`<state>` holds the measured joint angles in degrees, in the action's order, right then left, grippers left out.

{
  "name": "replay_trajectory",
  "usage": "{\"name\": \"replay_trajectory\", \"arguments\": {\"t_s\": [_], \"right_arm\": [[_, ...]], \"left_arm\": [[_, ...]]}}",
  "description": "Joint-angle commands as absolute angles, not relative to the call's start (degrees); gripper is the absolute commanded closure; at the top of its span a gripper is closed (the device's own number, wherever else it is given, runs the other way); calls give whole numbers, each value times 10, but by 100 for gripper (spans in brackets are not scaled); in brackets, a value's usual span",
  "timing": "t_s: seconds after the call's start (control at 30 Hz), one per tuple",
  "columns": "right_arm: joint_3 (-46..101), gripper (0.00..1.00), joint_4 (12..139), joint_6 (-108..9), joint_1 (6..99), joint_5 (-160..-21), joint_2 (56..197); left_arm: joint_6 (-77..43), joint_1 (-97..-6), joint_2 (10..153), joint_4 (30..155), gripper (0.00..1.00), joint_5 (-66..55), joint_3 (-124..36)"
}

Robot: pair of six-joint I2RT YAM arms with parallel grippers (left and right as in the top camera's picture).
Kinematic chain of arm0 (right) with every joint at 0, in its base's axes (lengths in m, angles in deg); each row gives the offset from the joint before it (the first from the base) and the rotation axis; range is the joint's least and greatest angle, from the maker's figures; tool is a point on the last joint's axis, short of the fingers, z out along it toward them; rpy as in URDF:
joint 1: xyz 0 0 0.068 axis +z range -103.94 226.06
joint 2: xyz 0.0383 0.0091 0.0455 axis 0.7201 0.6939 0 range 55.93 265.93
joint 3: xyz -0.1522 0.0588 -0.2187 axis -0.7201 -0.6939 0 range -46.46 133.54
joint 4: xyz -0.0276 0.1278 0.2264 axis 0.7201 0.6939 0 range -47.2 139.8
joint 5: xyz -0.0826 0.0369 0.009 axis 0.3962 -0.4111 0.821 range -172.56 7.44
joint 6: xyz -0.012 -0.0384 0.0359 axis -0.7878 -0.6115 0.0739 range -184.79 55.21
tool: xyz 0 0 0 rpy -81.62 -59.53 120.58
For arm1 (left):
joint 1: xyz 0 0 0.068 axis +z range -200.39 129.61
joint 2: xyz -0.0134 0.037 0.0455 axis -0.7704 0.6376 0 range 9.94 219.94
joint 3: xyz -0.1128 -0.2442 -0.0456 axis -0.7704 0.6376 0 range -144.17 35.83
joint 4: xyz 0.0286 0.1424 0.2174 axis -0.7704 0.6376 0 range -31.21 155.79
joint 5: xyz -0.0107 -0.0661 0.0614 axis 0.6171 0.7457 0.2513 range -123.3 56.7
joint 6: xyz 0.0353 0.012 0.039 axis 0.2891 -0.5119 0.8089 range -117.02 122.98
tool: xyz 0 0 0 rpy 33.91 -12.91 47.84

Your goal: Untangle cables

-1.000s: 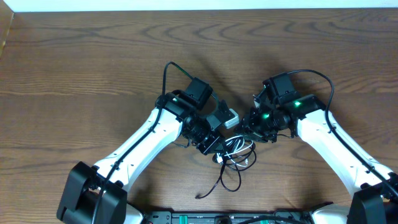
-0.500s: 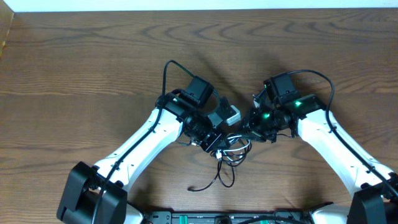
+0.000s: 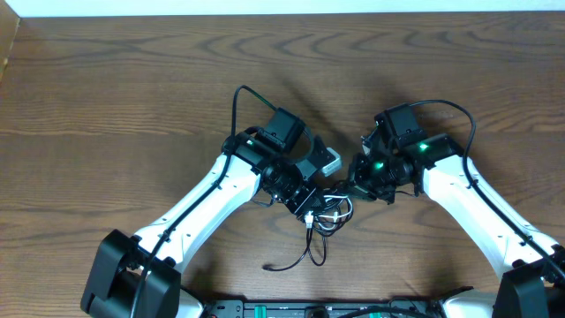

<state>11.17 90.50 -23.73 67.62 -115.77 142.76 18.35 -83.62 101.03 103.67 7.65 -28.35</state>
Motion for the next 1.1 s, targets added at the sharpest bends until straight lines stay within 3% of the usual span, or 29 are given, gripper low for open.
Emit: {"name": "replay_trajectory", "arguments": {"t_s": [0.0, 0.23, 0.93, 1.0, 1.03, 1.07], "right_arm": [[114, 99, 920, -290, 679, -1124, 1427], [114, 99, 932, -364, 675, -1114, 1427], [114, 99, 923, -322, 560, -1021, 1427], [114, 89, 926, -318, 560, -1044, 1427], [114, 60, 933, -328, 563, -1095, 1427], [114, 37, 938, -337, 563, -1115, 1427]], "left_arm": [[157, -833, 1006, 1035, 93, 28, -281], [157, -833, 1006, 1037, 93, 6, -281], [158, -833, 1006, 1052, 93, 1, -281], [158, -833, 1006, 1052, 92, 1, -281], [158, -833, 1006, 1052, 92, 1, -281], [158, -833, 1006, 1052, 93, 1, -281]]}}
